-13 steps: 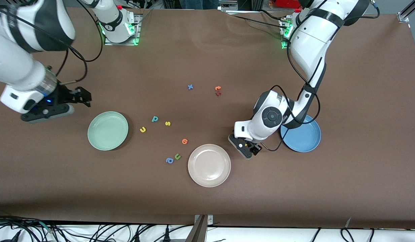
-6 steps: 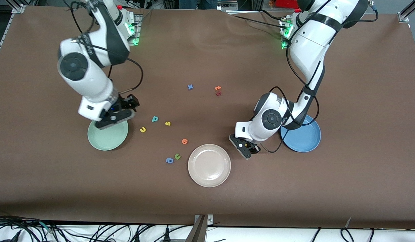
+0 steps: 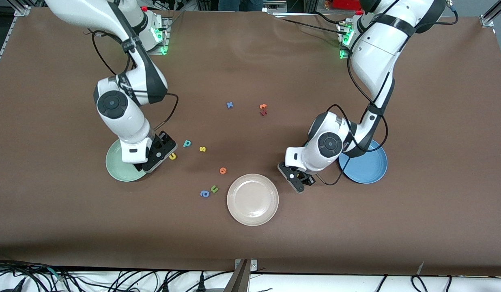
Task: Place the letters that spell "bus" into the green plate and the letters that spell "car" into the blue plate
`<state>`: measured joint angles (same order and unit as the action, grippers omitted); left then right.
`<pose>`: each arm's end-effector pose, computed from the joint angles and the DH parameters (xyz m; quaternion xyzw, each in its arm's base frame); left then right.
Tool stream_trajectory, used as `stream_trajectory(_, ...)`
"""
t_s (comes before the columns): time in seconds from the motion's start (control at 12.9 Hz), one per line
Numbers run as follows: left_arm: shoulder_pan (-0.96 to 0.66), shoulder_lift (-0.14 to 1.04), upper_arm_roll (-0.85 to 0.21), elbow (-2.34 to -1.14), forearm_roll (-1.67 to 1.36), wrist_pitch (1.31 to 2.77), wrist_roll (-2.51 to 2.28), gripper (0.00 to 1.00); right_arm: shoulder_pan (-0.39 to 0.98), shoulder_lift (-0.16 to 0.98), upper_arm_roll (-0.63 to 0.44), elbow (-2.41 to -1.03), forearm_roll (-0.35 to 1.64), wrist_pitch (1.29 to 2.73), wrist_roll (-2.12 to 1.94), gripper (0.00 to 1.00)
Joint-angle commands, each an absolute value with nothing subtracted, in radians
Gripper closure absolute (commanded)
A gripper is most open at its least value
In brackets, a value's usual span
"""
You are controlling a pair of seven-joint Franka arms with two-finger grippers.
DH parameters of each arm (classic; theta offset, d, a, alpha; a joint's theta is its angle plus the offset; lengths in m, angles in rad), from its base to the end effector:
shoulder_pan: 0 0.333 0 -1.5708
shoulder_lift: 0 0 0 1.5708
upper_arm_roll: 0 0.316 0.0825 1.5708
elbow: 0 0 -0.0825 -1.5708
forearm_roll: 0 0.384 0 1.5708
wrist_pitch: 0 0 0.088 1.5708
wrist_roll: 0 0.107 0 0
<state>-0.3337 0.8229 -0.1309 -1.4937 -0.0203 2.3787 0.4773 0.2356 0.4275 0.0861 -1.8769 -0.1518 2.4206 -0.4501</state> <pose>0.6516 -0.3087 0.1899 0.9023 -0.4264 0.0343 0.0542 0.6146 0.2003 0.2954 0.9047 0.4204 0.0570 0.0395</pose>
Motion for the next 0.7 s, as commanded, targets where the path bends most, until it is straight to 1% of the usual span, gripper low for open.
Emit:
stream_trajectory(0.0,-0.281,0.715,-0.132,-1.499,-0.006,2.225,0.489,0.93,0.215,0.439,0.094,-1.957,-0.164,2.534,-0.456,0.00)
stream_trajectory(0.23,-0.204,0.654,-0.133,-1.500,-0.011,2.033,0.491,0.93,0.212,0.466,0.095,-2.000,-0.108,2.600,-0.399,0.00)
stream_trajectory(0.39,-0.151,0.634,-0.132,-1.505,-0.008,1.906,0.483,0.94,0.212,0.486,0.095,-2.009,-0.098,2.623,-0.365,0.00)
stream_trajectory(0.47,-0.126,0.632,-0.132,-1.517,-0.008,1.887,0.485,0.92,0.212,0.498,0.095,-2.008,-0.100,2.625,-0.361,0.00)
stream_trajectory(0.62,-0.094,0.638,-0.132,-1.577,-0.008,1.897,0.485,0.92,0.213,0.521,0.095,-2.008,-0.098,2.647,-0.359,0.01)
